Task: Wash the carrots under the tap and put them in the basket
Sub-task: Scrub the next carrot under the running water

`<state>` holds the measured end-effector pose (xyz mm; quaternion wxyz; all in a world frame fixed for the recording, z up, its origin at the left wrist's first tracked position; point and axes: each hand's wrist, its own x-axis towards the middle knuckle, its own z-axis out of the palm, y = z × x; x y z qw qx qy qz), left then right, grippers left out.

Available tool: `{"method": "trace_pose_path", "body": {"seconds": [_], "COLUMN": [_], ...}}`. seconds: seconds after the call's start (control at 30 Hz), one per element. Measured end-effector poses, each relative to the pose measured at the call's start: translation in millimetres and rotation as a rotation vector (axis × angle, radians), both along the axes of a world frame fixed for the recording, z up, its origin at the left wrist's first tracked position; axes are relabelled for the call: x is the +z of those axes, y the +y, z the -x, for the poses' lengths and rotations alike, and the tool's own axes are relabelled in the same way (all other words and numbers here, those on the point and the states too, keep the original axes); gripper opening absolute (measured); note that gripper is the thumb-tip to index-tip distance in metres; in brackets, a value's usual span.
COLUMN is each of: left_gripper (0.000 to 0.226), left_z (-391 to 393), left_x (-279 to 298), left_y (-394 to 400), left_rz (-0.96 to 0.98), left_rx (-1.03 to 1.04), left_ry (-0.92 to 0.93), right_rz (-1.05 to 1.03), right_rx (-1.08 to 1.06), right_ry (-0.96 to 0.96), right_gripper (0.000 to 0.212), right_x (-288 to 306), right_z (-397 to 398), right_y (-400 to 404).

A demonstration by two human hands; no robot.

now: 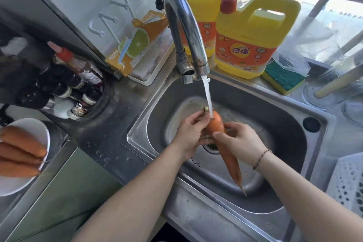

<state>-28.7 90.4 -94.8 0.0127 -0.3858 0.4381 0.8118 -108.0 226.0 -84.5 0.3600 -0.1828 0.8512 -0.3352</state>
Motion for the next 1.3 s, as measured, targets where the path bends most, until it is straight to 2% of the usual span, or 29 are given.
{"method": "trace_pose_path", "body": {"seconds": [0.07,0.2,0.33,0.57,0.7,0.8,0.97,1.1,1.3], "left_gripper": [0.020,0.023,0.024,0.016,0.023,0.016,0.015,0.017,0.019], "left_z": [-0.6,-2.3,-0.6,-0.4,2.3,0.6,-0.8,1.1,1.9], "left_x": [-1.5,-1.1,-0.2,1.1,1.1,-3.6,-5.7,-1.8,1.4], "left_y": [-1.8,-4.2,-1.2,-12.2,-3.7,-4.5,-11.0,-9.9,-5.4], "left_rz": [0.010,0.017,0.034,0.042,0.061,0.053,0.024,0.023,0.024], "left_rx": [0.009,0.000,0.032,0.009,-0.024,-0.042,-0.006,-0.025,-0.030], "left_ry": [0.010,0.007,-0.004,0.012,0.000,-0.026,-0.052,-0.027,-0.015], "right_rz": [0.013,-0.051,-0.158,-0.016,-0.067,-0.125,-0.111,-0.119,-0.181], "right_rx": [-0.045,-0.068,-0.084,-0.018,-0.005,0.036,0.175,0.153,0.132], "right_ry": [-0.006,-0.040,0.083,-0.072,0.019,0.067,0.117,0.122,0.134], "right_gripper": [0.029,0.051,0.069,0.058,0.070,0.069,0.063,0.068,0.060], "right_x": [-0.9,2.1,5.9,4.4,4.9,3.2,-1.2,0.2,7.4], "right_z": [0.9,7.4,8.9,17.9,19.5,17.5,19.3,29.0,27.5], "right_y": [-5.6,-14.3,-24.8,-20.8,-22.8,-23.5,-20.9,-21.7,-23.9]}}
